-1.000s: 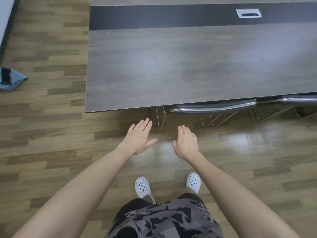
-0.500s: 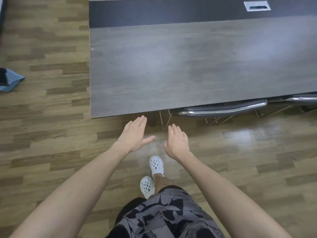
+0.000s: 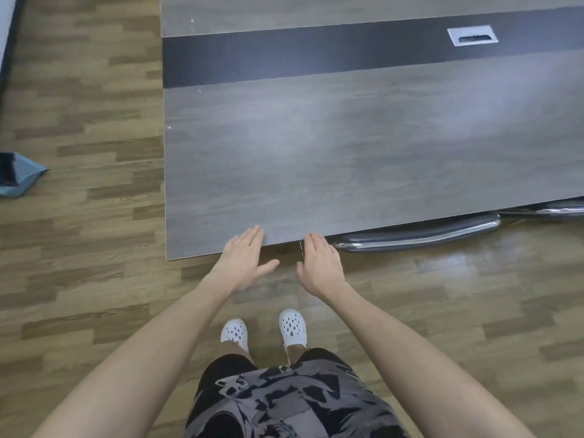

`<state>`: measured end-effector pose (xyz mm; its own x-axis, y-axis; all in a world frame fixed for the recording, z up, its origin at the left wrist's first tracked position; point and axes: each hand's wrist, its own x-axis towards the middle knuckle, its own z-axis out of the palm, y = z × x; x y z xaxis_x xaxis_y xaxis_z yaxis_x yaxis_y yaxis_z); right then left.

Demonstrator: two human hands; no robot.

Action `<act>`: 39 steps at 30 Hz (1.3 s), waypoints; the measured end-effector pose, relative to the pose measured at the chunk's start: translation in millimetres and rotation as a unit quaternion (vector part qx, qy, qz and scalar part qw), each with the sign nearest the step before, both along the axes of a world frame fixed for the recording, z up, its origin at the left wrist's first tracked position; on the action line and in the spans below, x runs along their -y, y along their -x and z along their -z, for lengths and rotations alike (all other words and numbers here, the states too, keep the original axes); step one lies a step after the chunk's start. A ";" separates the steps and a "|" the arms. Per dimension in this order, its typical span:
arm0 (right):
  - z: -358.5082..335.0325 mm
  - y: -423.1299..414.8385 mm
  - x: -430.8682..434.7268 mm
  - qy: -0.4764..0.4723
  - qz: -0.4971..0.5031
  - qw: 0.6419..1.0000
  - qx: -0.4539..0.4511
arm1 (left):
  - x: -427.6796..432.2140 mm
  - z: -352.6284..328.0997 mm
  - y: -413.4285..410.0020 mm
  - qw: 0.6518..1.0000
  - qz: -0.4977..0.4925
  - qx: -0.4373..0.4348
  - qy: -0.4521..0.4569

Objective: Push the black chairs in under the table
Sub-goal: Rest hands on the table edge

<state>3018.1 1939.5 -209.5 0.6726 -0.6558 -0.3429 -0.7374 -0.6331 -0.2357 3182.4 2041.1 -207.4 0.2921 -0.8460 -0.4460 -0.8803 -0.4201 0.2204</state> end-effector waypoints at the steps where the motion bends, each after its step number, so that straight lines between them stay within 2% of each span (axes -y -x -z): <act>1: 0.8 -3.4 1.4 -0.003 0.005 1.000 0.001 | 2.8 0.5 -5.1 1.000 0.005 -0.002 -0.003; 12: 3.2 -55.9 -4.7 0.006 0.101 0.995 -0.008 | 21.6 6.3 -86.5 0.996 0.086 -0.021 -0.001; 27: -7.8 -179.1 -101.2 -0.013 0.251 0.967 -0.030 | -22.7 10.9 -218.8 0.966 0.256 -0.033 0.024; 39: -6.9 -185.2 -140.9 -0.028 0.313 0.949 -0.011 | -37.1 15.1 -242.7 0.954 0.296 -0.043 0.025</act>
<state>3203.3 2080.3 -202.6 0.1500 -0.9050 -0.3981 -0.9702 -0.0572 -0.2356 3425.1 2078.2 -222.6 -0.2802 -0.8722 -0.4010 -0.9376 0.1590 0.3092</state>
